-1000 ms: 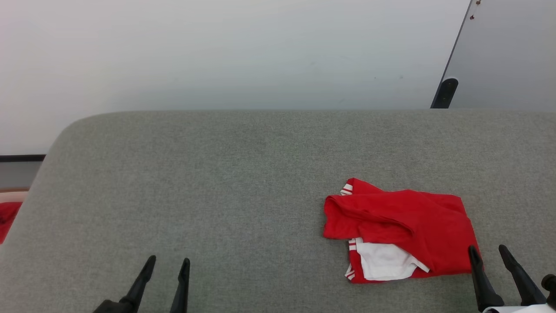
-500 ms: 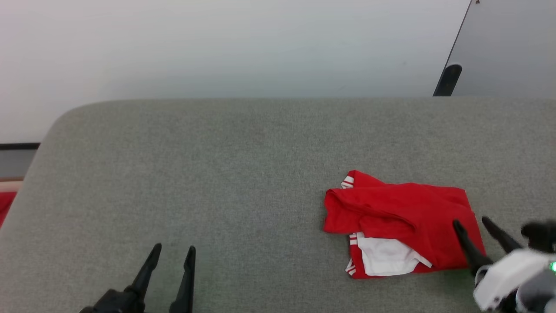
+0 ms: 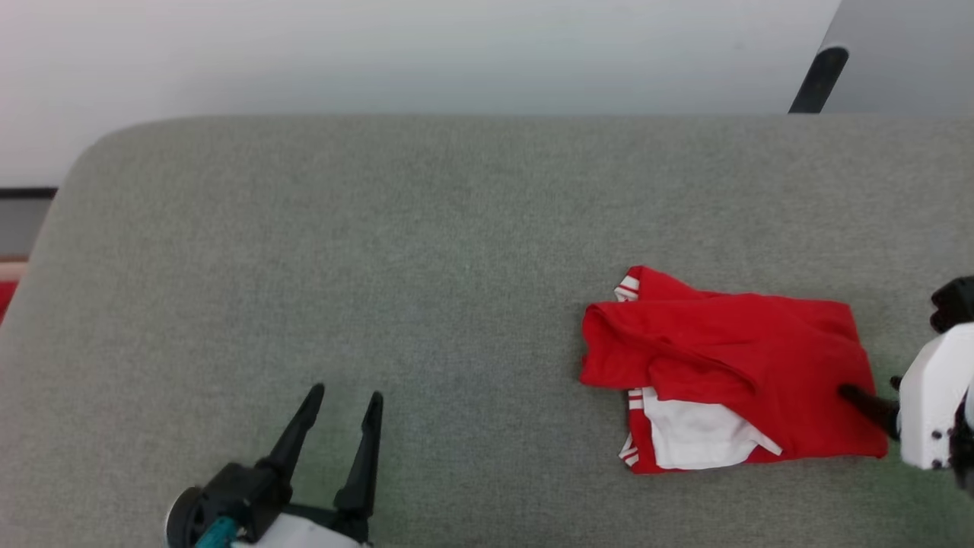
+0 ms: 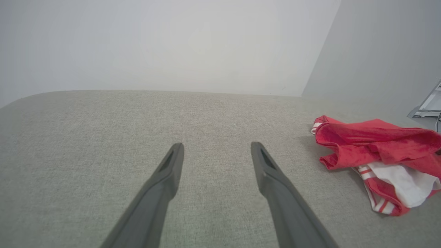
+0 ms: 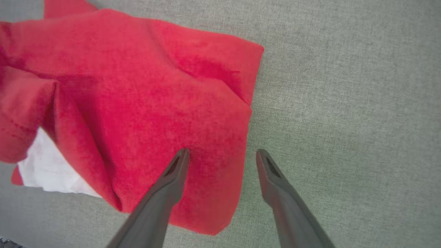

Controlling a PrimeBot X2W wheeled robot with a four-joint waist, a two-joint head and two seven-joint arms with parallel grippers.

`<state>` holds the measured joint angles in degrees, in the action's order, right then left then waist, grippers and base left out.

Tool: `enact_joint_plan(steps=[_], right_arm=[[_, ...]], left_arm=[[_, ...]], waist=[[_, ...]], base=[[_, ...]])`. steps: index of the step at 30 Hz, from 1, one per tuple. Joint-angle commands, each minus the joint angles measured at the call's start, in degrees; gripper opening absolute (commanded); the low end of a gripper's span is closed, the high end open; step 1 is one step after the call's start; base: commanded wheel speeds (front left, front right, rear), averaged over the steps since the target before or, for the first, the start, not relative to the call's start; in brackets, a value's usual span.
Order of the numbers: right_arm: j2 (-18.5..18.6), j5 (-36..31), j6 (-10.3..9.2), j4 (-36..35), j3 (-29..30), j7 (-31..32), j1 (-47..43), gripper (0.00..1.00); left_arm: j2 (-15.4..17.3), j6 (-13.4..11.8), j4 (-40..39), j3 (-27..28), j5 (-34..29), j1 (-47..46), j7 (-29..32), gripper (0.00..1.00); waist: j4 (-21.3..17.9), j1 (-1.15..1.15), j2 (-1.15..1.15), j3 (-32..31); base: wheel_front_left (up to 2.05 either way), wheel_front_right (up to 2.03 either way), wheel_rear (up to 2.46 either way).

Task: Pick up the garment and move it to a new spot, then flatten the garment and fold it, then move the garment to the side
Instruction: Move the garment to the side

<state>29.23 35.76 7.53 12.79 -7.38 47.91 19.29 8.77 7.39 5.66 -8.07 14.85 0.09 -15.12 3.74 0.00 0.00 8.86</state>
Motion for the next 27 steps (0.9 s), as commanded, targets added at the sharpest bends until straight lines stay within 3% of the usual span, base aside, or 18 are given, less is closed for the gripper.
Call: enact_joint_plan(steps=[1, 8, 14, 15, 16, 17, 18, 27], right_arm=[[0.5, -0.2, -0.1, 0.0, 0.8, 0.7, 1.5, 1.0], [-1.2, -2.8, -0.1, 2.9, 2.3, 2.6, 4.1, 1.0], [-2.9, -1.5, -0.09, 4.5, -0.4, 2.8, 3.6, 1.0], [-3.1, -1.0, -0.09, 4.5, -0.7, 2.4, 3.6, 0.5], [-3.2, -0.5, -0.08, 4.4, -1.0, 1.9, 3.6, 0.45], [-3.2, -0.1, -0.06, 4.4, -1.4, 1.5, 3.6, 0.28], [-3.1, 0.1, -0.04, 4.4, -1.9, 1.0, 3.7, 0.0], [-1.0, 3.5, -0.06, 3.2, -2.2, -7.7, 6.0, 0.0]], left_arm=[[-0.2, 0.1, -0.1, -0.2, 0.3, -1.2, 0.0, 1.0], [-0.4, 0.1, 0.4, -1.6, 0.5, -5.1, 0.0, 1.0], [-1.1, 0.1, 1.3, -2.1, 0.5, -7.1, 0.0, 1.0], [-1.2, 0.1, 1.4, -2.0, 0.5, -7.2, 0.0, 1.0], [-1.3, 0.1, 1.6, -2.0, 0.5, -7.3, 0.0, 1.0], [-1.4, 0.1, 1.7, -1.8, 0.6, -7.4, 0.0, 1.0], [-1.4, 0.1, 1.8, -1.7, 0.6, -7.5, 0.0, 1.0], [-1.6, 0.1, 1.0, -0.7, -0.3, -8.0, 0.0, 1.0]], waist=[[1.0, 0.0, 0.0, 2.5], [2.0, 0.0, 0.0, 7.3], [2.2, 0.0, 0.0, 9.0], [2.1, 0.0, 0.0, 9.0], [2.1, 0.0, 0.0, 9.0], [2.0, 0.0, 0.0, 9.0], [1.9, 0.0, 0.0, 8.9], [-1.2, 0.0, 0.0, 7.7]], base=[[0.0, 0.0, 0.0], [0.0, 0.0, 0.0], [0.0, 0.0, 0.0], [0.0, 0.0, 0.0], [0.0, 0.0, 0.0], [0.0, 0.0, 0.0], [0.0, 0.0, 0.0], [0.0, 0.0, 0.0]])
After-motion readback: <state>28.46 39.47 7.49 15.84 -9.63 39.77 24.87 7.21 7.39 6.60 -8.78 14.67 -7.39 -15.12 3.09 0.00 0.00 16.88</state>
